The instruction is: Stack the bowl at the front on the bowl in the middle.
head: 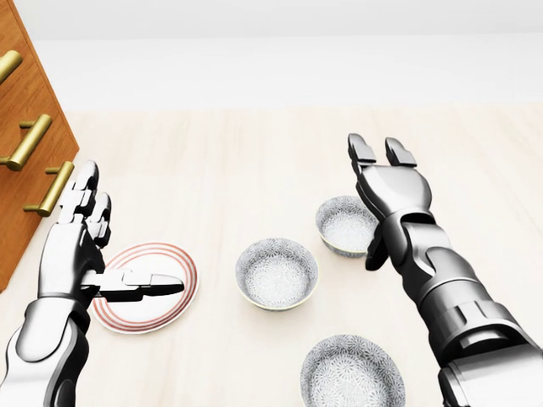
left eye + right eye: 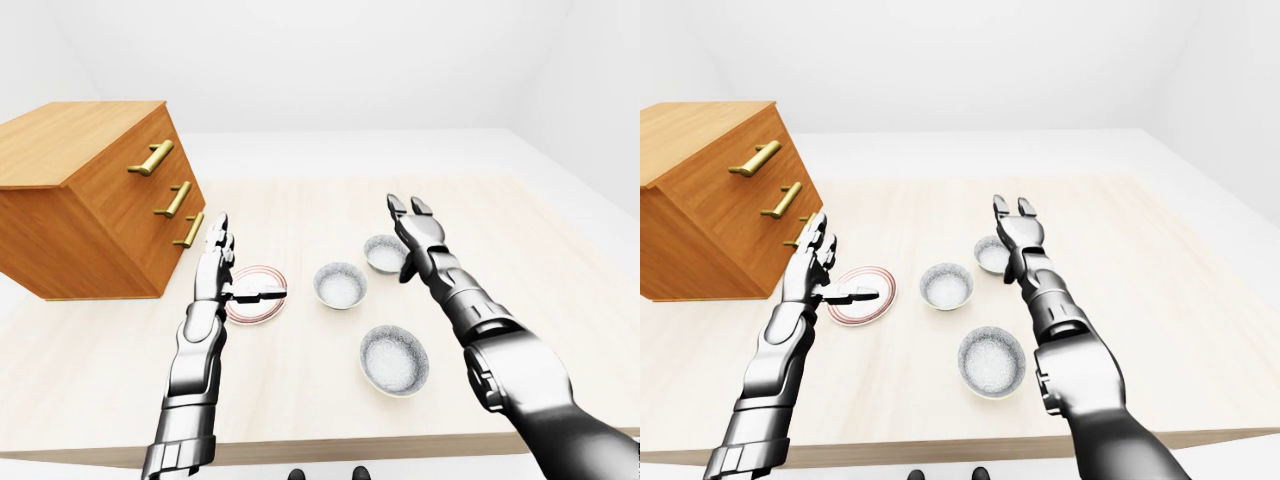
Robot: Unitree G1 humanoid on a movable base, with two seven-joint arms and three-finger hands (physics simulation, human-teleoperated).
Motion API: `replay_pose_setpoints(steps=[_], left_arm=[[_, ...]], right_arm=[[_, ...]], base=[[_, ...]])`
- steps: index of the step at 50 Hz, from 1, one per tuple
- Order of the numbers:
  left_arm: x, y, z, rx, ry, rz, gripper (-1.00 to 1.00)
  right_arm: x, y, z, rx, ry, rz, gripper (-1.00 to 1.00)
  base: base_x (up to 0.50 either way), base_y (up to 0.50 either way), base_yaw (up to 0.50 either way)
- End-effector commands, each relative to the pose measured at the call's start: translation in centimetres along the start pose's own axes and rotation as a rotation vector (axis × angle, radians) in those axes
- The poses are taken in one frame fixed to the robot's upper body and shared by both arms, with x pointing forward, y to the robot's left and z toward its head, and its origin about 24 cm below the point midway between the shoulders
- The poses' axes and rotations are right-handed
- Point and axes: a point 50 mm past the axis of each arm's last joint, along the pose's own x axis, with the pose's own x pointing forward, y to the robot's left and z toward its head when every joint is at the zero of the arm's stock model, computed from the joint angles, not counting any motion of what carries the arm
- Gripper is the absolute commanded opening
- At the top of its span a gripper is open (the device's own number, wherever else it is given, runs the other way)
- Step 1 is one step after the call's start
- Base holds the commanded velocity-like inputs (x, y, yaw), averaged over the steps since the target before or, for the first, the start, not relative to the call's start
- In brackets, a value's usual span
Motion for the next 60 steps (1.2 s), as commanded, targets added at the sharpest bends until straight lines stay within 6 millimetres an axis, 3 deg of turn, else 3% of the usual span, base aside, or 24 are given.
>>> replay_pose_setpoints(steps=[1, 28, 50, 60], left_arm=[[0.0, 0.1, -0.1, -0.005, 0.006, 0.003, 1.0], [0.1, -0.1, -0.8, -0.006, 0.028, -0.004, 1.0], [0.2, -0.1, -1.6, -0.01, 0.038, -0.005, 1.0], [0.1, -0.1, -1.8, -0.013, 0.042, -0.006, 1.0]], right_arm=[[0.0, 0.9, 1.3, -0.072, -0.037, 0.053, 1.0], [-0.6, 3.2, 2.5, -0.027, -0.044, 0.172, 1.0], [-0.9, 4.4, 3.3, -0.137, -0.087, 0.263, 1.0], [-1.2, 4.9, 2.4, -0.164, -0.072, 0.288, 1.0]], base=[[0.0, 0.0, 0.0], [0.0, 0.0, 0.0], [0.0, 0.0, 0.0], [0.0, 0.0, 0.0]])
